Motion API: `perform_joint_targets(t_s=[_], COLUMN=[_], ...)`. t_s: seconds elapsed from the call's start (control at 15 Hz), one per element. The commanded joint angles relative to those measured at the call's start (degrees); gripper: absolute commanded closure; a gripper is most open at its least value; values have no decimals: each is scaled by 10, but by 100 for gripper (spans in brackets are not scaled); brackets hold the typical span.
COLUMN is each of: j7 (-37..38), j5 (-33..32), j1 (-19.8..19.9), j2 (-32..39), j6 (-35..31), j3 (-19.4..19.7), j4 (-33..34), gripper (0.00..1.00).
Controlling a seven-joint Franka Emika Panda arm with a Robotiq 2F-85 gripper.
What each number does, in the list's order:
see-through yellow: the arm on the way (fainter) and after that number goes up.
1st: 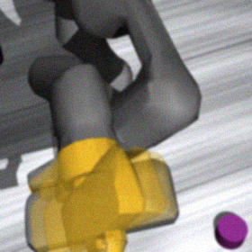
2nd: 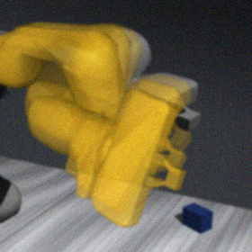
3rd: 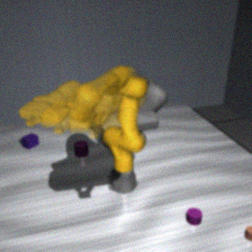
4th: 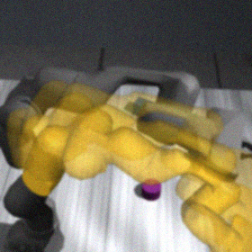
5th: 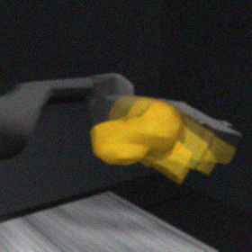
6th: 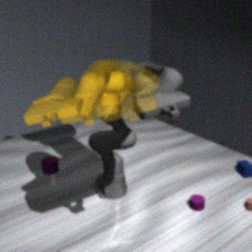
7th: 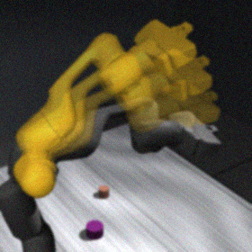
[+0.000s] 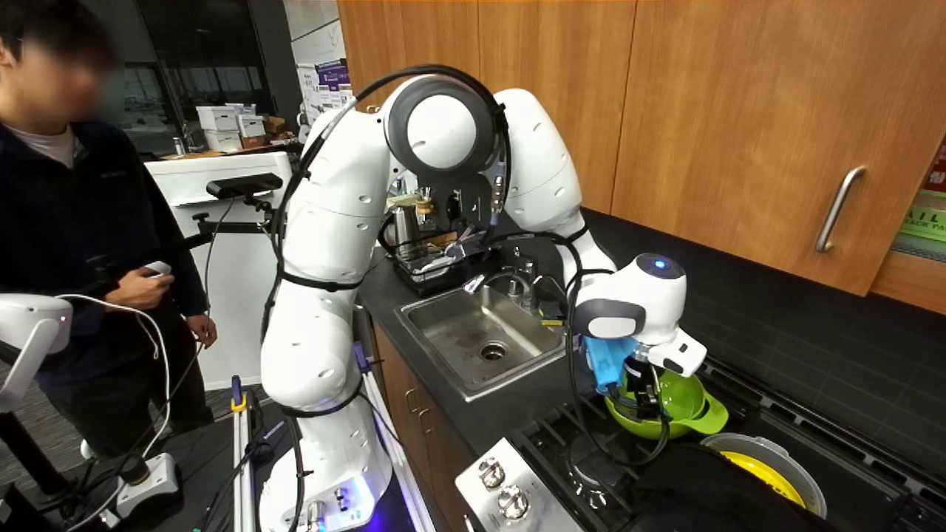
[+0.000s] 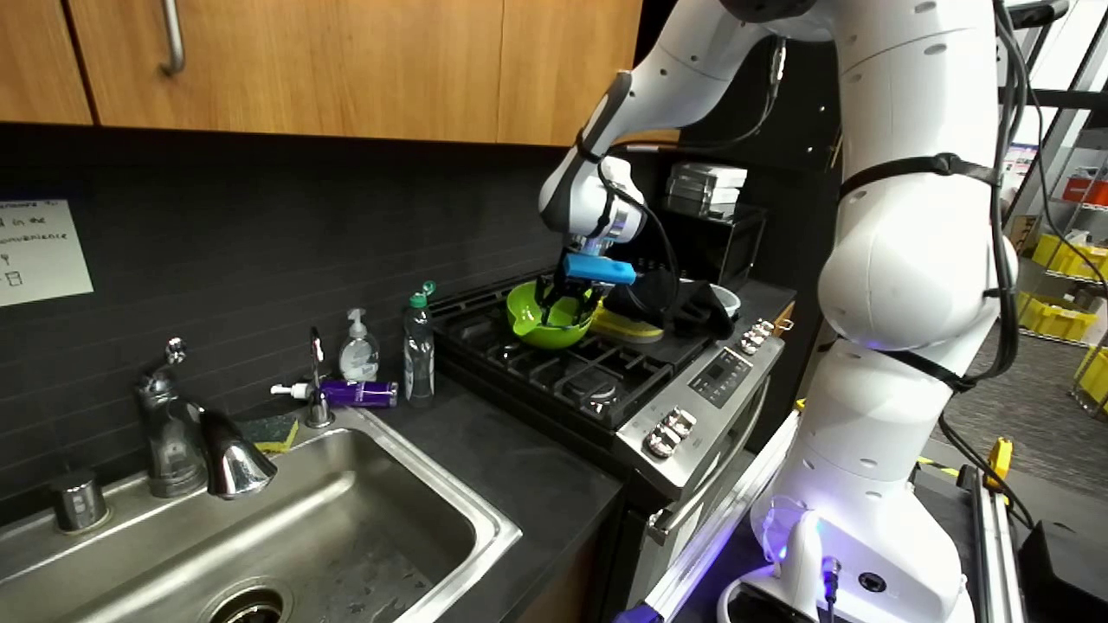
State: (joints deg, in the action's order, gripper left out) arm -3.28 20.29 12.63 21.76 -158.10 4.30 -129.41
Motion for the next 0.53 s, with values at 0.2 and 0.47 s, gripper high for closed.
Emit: perform_joint_targets(t_s=[0.2, 0.47], j7=[26, 31], j5=[-18, -19], j1=[-4, -6], j2=[-3, -3], j6=[-3, -3], j3=[4, 5], j4=[1, 0], gripper=[22, 21])
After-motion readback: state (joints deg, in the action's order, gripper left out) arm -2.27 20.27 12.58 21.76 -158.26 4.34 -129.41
